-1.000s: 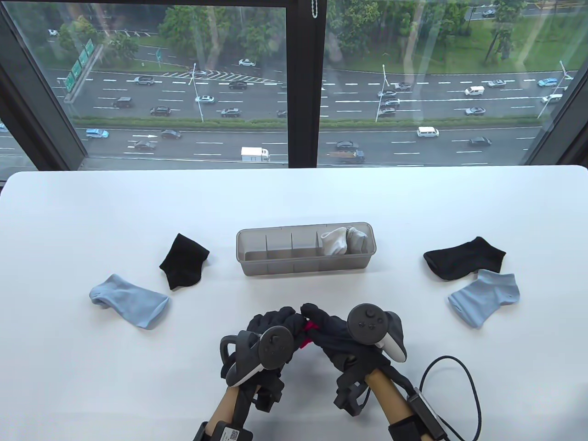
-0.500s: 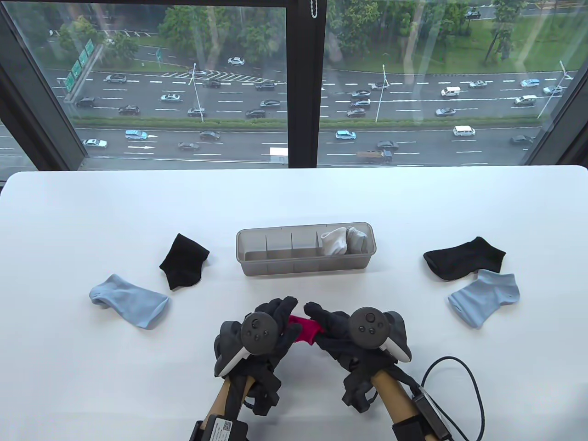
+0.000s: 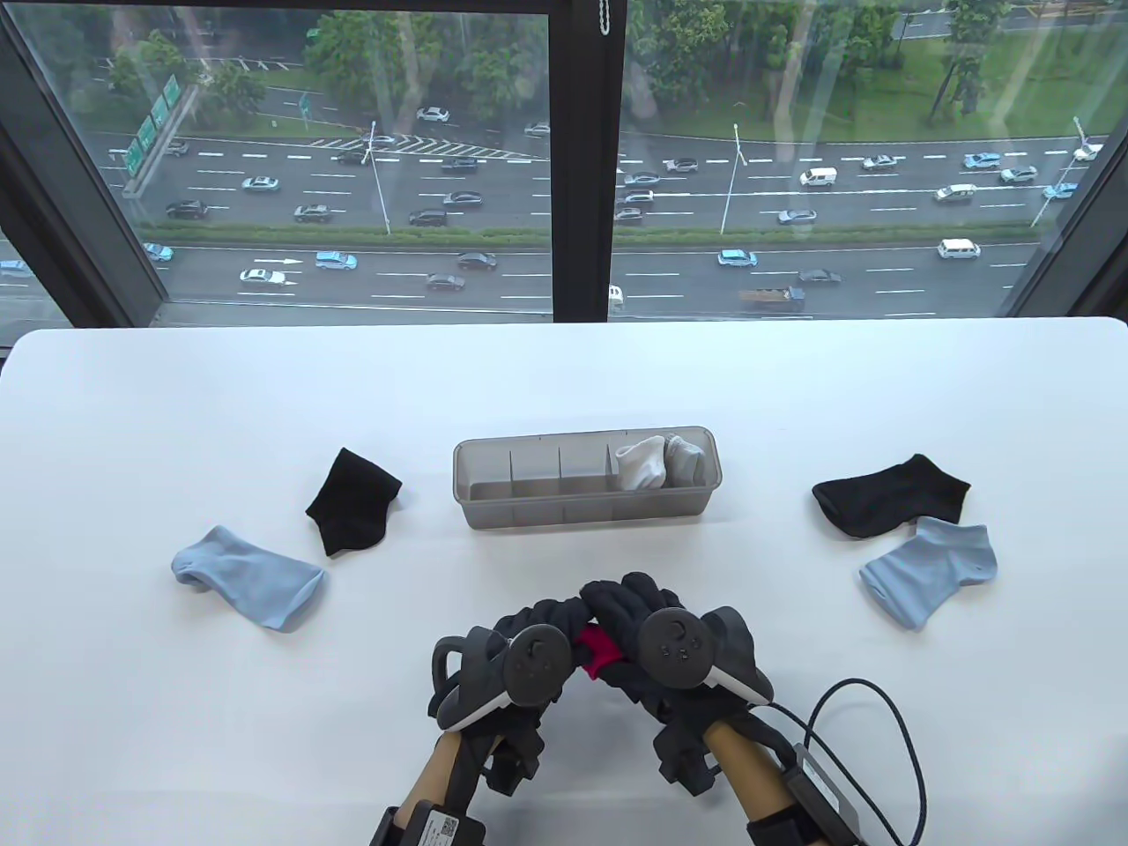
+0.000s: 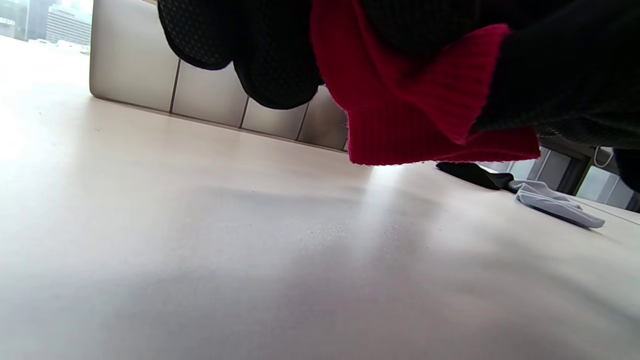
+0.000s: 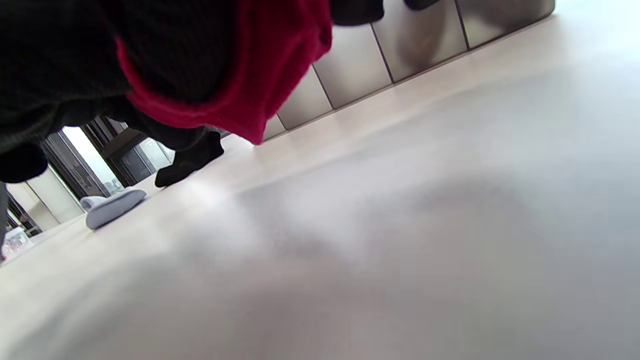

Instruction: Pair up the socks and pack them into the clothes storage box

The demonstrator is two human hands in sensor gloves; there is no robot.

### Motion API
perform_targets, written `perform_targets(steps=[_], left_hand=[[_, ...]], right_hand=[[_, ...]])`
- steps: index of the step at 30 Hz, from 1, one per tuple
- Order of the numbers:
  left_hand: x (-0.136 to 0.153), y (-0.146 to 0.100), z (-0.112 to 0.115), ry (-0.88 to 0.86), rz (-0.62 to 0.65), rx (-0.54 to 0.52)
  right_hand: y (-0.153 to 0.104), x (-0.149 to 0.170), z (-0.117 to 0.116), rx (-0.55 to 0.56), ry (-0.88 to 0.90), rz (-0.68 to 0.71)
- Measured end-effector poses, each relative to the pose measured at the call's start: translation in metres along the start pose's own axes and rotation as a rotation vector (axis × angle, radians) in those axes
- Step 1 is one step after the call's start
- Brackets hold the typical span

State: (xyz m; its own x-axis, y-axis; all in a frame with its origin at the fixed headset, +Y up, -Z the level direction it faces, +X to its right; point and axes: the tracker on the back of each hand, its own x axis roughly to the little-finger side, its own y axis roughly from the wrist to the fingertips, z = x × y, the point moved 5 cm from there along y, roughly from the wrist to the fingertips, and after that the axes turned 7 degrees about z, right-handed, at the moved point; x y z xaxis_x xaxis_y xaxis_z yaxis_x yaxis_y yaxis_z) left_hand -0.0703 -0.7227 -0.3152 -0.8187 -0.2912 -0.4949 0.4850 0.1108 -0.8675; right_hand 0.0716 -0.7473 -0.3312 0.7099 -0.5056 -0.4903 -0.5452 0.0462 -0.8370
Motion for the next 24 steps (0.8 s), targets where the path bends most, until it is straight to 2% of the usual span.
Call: perform_targets(steps=[2,4,6,7,8,9,12,13,14,17,21,24], left_hand=[[0.005,-0.001,-0.004,-0.094,0.002,-0.039],[0.009,-0.005,-0.011,-0.152,-0.072,-0.089],[0.007,-0.011,-0.023,-0.091,-0.1,-0.151],[0.002,-0.016,-0.033,-0.029,-0.087,-0.25],[-0.002,-0.018,-0.039,0.015,-0.075,-0.303],[-0.009,-0.017,-0.042,0.06,-0.049,-0.313],[-0.012,-0.007,-0.017,0.025,-0.049,-0.103],[-0.009,-0.007,-0.014,0.012,-0.07,-0.097],[-0.008,-0.006,-0.014,0.001,-0.067,-0.111],[-0.002,-0.006,-0.018,-0.07,-0.081,-0.164],[0.007,-0.006,-0.017,-0.112,-0.081,-0.147],[0.004,-0.006,-0.016,-0.018,-0.075,-0.141]], right_hand=[[0.0,0.008,0.003,0.012,0.131,-0.023],[0.001,0.013,0.004,0.035,0.186,-0.054],[0.001,0.019,0.006,0.067,0.174,-0.086],[0.0,0.021,0.005,0.059,0.166,-0.098],[0.0,0.022,0.005,0.063,0.168,-0.103],[-0.001,0.021,0.006,0.086,0.178,-0.109],[-0.002,0.017,0.007,0.107,0.237,-0.12],[-0.004,0.019,0.007,0.132,0.195,-0.152],[-0.003,0.018,0.009,0.147,0.169,-0.125],[-0.003,0.015,0.009,0.151,0.244,-0.123],[0.001,0.015,0.002,0.083,0.322,-0.087],[0.003,0.018,0.0,0.041,0.383,-0.104]])
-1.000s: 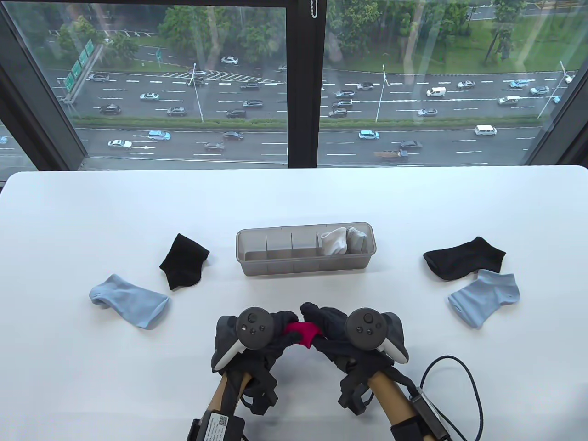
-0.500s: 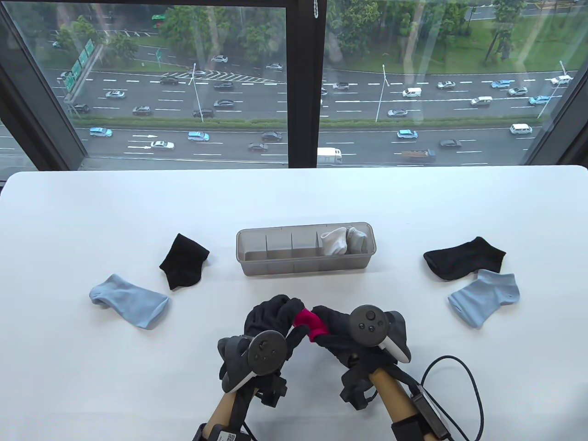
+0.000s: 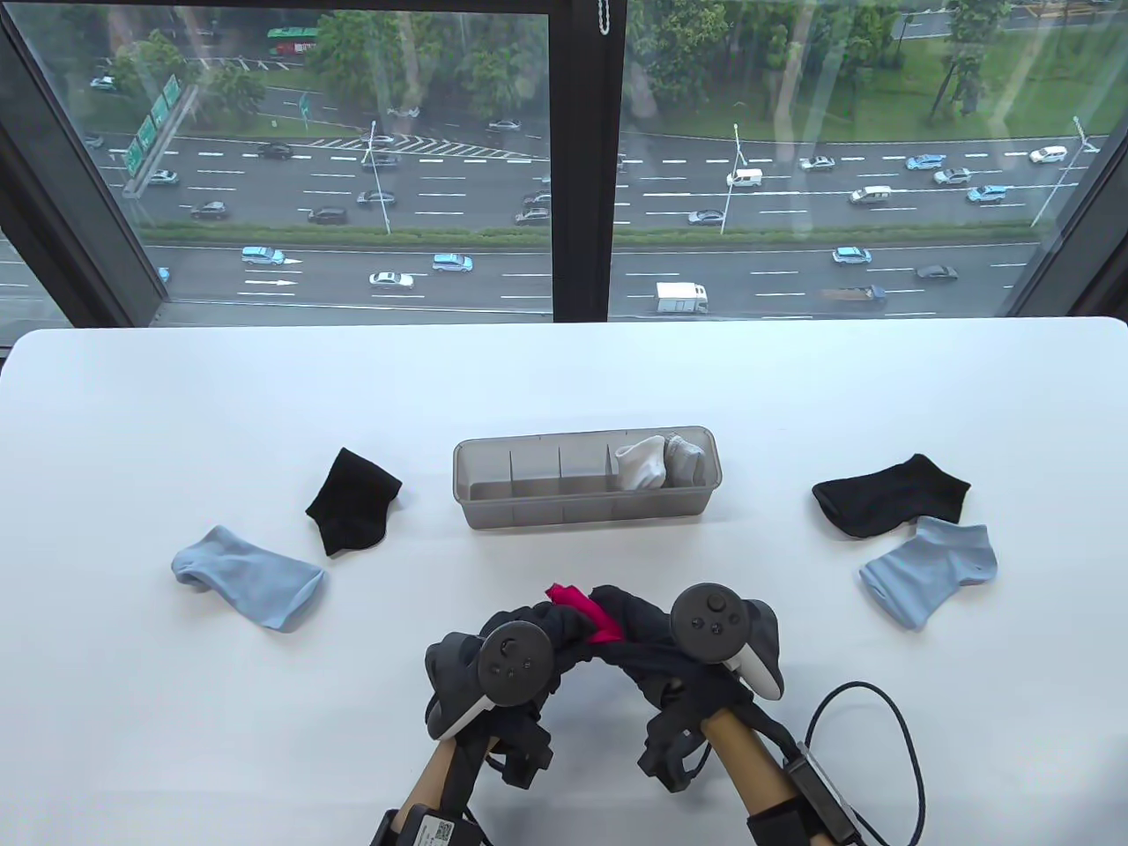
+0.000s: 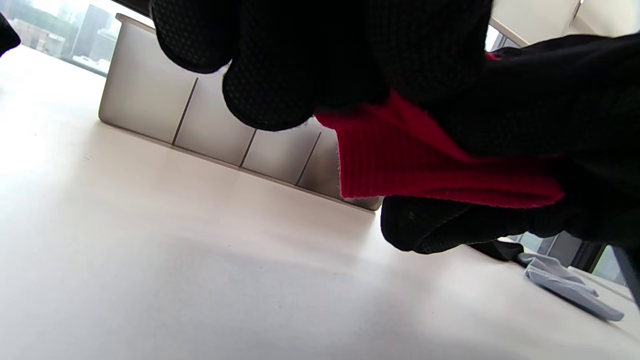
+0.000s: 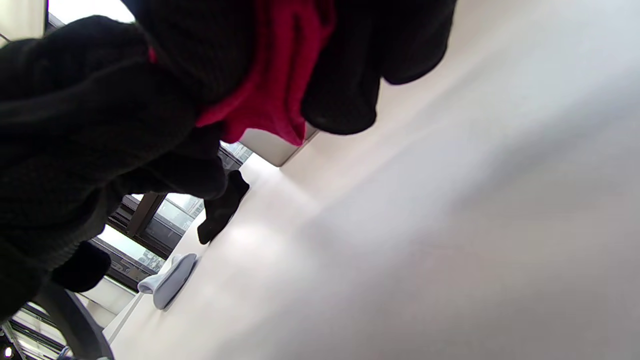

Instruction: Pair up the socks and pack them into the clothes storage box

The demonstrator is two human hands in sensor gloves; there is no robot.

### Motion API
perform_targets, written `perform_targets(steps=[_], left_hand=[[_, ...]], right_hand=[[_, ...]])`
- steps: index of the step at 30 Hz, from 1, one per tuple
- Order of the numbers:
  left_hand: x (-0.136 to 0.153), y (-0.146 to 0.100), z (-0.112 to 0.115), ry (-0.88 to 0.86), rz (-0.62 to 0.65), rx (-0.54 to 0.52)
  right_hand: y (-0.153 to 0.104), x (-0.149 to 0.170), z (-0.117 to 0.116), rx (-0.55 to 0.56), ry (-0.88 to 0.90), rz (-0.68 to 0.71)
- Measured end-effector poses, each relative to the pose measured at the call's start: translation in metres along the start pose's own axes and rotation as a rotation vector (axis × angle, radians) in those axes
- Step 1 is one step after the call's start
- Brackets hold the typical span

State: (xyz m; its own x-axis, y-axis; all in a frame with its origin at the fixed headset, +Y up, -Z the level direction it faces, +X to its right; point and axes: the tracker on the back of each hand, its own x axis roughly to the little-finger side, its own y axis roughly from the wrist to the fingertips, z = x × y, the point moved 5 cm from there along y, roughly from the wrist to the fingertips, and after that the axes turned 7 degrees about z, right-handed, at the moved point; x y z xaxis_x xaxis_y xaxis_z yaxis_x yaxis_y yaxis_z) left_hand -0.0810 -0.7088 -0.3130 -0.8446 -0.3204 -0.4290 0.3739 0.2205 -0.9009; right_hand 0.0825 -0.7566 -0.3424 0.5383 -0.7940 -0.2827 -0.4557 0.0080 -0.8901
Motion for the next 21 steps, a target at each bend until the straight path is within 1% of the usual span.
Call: perform_targets(steps=[3,4,8,11,12,14,17,19,21], left_hand=[[0.0,0.001,0.001,0.029,-0.026,-0.043],[0.003,0.002,-0.001,0.034,-0.054,-0.086],[0.019,0.005,-0.004,-0.031,-0.147,-0.134],[0.038,0.006,-0.001,-0.148,-0.21,-0.125],[0.042,0.006,0.0,-0.165,-0.227,-0.101],[0.045,0.006,0.002,-0.172,-0.231,-0.091],[0.042,0.007,0.001,-0.193,-0.205,-0.083],[0.039,0.006,0.001,-0.204,-0.184,-0.072],[0.034,0.004,-0.002,-0.197,-0.155,-0.076]], right_hand=[[0.0,0.004,0.005,0.04,0.061,-0.017],[0.0,0.004,0.004,0.031,0.071,-0.018],[0.001,0.001,0.002,0.0,0.034,-0.003],[0.002,-0.004,-0.003,-0.046,0.018,0.012],[0.002,-0.004,-0.005,-0.057,0.018,0.014],[0.003,-0.004,-0.008,-0.082,0.06,0.011],[0.003,-0.006,-0.009,-0.083,0.137,0.03],[0.003,-0.004,-0.006,-0.084,0.143,0.03],[0.001,0.001,-0.004,-0.058,0.17,0.006]])
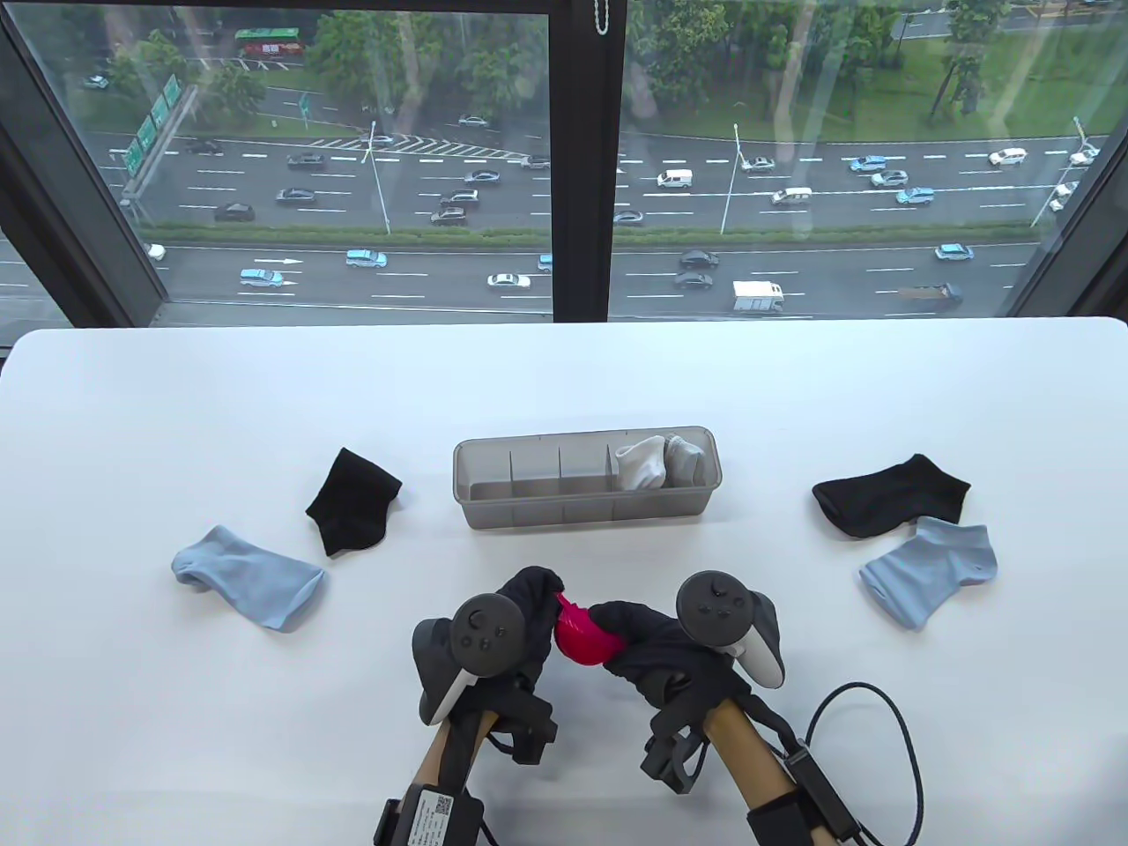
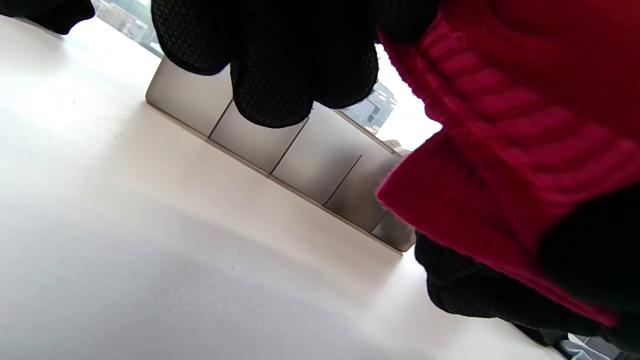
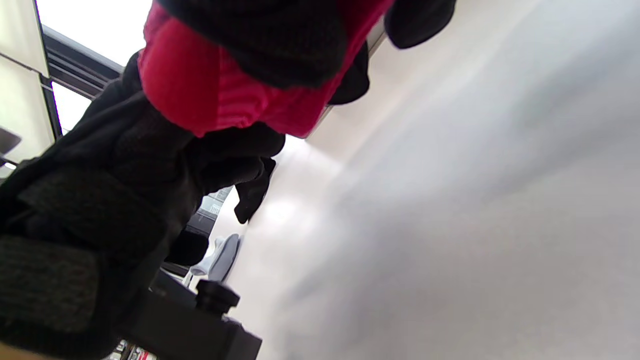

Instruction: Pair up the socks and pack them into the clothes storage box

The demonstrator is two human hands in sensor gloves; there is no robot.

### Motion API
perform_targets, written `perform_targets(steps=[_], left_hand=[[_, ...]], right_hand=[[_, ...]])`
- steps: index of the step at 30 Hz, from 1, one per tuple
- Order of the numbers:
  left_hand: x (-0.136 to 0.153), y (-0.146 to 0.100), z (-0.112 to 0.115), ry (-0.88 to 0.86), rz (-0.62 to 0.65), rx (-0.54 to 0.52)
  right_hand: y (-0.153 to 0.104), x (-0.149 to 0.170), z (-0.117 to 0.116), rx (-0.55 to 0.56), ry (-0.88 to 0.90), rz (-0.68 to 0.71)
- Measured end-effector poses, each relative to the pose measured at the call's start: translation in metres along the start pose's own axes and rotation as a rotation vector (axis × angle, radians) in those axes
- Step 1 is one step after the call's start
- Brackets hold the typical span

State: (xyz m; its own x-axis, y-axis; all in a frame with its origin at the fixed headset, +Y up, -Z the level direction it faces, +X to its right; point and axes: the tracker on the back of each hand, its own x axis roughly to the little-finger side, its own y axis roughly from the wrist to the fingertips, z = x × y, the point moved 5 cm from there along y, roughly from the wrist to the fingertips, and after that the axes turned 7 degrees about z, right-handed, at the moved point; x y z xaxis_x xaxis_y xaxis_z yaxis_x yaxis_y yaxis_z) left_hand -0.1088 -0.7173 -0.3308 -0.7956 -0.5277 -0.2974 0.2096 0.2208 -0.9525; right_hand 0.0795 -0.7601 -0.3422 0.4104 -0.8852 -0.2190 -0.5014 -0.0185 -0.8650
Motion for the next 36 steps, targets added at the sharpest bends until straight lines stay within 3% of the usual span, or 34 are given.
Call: perform_targets(steps=[2,5,9,11,13,16,20,25,29,31,36], left_hand=[[-0.001,-0.002,-0.004,-0.029,0.033,0.001],[-0.003,-0.003,-0.003,-0.029,0.044,0.023],[-0.005,0.003,0.007,0.009,0.039,0.044],[-0.006,0.003,0.01,0.042,0.038,0.052],[-0.002,0.002,0.007,-0.002,0.035,0.049],[0.001,0.0,0.011,-0.093,0.07,0.124],[0.01,0.003,0.023,-0.123,0.042,0.276],[0.022,0.0,0.031,-0.456,-0.032,0.327],[0.013,-0.005,0.053,-0.605,-0.035,0.549],[0.008,-0.004,0.049,-0.597,-0.007,0.497],[0.009,0.001,0.02,-0.516,-0.024,0.182]], right_hand=[[-0.003,0.006,0.001,0.048,-0.025,-0.023],[-0.001,0.003,0.0,0.021,0.012,-0.011],[0.001,-0.007,-0.009,-0.103,0.039,0.046],[0.001,-0.005,-0.003,-0.048,-0.066,0.058],[-0.002,0.0,0.001,0.033,-0.038,0.038],[-0.002,0.008,0.008,0.1,0.025,0.0],[-0.002,0.006,0.014,0.115,-0.097,0.032],[-0.004,-0.002,0.021,0.154,-0.283,0.076],[-0.007,-0.019,0.016,0.224,-0.428,0.152],[-0.007,-0.019,0.015,0.23,-0.45,0.142],[-0.013,-0.025,0.027,0.347,-0.464,0.13]])
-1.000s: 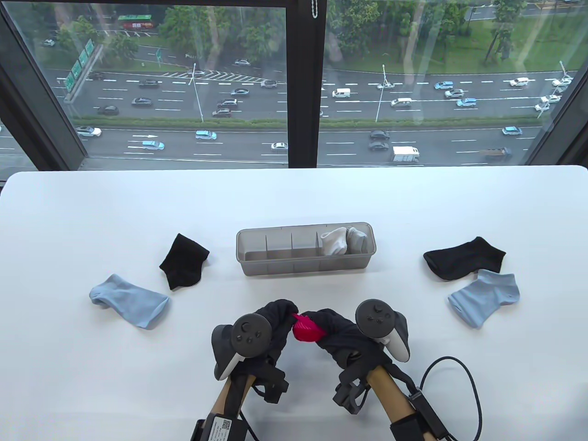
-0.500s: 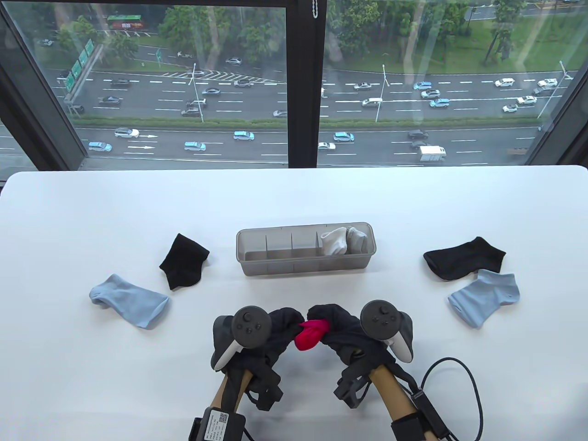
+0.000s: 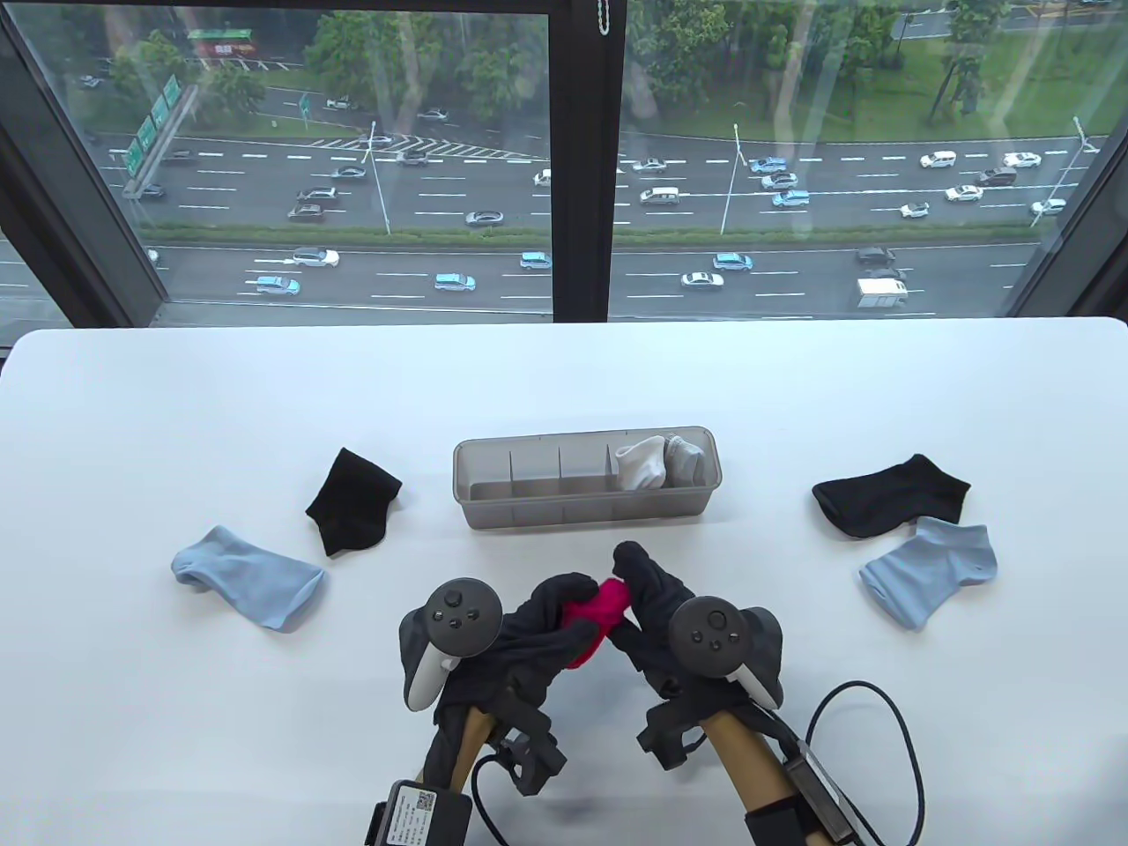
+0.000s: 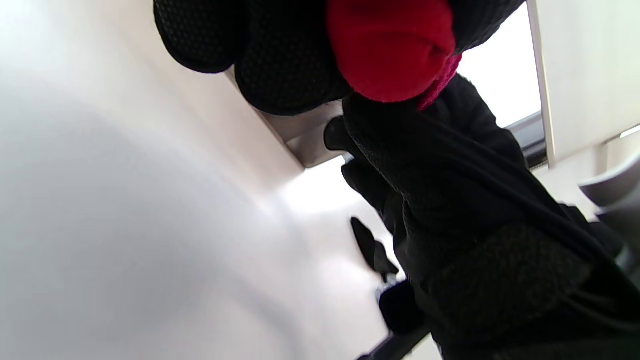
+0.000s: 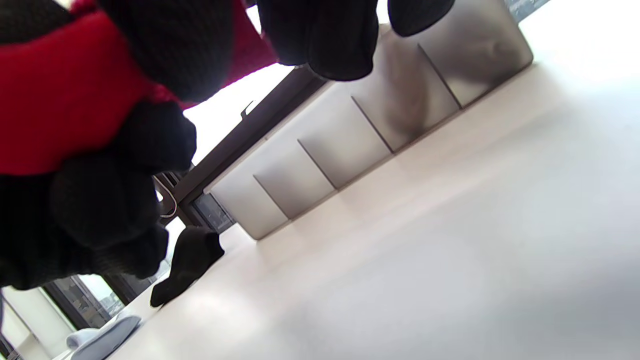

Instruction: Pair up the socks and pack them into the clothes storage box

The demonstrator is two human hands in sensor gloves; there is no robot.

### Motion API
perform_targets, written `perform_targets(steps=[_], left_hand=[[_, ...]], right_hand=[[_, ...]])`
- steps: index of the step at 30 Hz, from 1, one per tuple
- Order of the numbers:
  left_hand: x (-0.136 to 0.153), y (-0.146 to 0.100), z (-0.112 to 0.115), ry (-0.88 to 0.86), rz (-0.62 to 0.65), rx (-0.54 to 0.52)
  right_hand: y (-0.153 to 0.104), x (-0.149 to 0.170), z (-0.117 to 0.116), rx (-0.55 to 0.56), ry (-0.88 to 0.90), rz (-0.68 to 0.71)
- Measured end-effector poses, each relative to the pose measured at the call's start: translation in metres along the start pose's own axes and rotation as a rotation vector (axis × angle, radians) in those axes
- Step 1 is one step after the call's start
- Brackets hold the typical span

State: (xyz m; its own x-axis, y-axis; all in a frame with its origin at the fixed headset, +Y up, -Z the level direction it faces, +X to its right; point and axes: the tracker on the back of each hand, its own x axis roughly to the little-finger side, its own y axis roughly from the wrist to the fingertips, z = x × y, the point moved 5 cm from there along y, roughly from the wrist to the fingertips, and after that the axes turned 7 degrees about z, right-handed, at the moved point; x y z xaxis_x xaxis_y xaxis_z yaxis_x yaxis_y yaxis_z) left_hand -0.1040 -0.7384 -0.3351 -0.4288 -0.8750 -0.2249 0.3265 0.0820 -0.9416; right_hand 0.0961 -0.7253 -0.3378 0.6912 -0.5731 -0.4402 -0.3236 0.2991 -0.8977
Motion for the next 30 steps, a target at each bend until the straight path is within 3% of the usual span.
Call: perform_targets(steps=[2,6,13,16,19,24,27,30], left_hand=[[0.005,-0.002,-0.004,-0.031,-0.028,-0.042],[0.005,-0.002,0.01,-0.146,0.002,0.096],[-0.006,0.0,0.02,-0.114,0.058,0.164],[-0.017,-0.001,0.026,-0.095,0.119,0.204],[-0.023,-0.003,0.037,-0.047,0.136,0.291],[-0.013,-0.001,0.055,0.167,0.059,0.498],[-0.012,-0.001,0.062,0.355,0.024,0.523],[-0.015,-0.001,0.051,0.503,0.024,0.373]], right_hand=[[-0.002,-0.003,0.009,0.059,-0.013,0.041],[-0.004,-0.009,0.01,0.076,0.026,0.083],[-0.008,-0.013,0.019,0.172,-0.105,0.15],[-0.005,-0.005,0.019,0.164,-0.076,0.101],[-0.002,0.006,0.015,0.11,0.017,0.049],[0.002,0.006,0.013,0.001,0.086,0.047],[0.004,0.0,-0.004,-0.139,0.091,0.061],[0.006,0.006,-0.006,-0.163,0.09,0.01]])
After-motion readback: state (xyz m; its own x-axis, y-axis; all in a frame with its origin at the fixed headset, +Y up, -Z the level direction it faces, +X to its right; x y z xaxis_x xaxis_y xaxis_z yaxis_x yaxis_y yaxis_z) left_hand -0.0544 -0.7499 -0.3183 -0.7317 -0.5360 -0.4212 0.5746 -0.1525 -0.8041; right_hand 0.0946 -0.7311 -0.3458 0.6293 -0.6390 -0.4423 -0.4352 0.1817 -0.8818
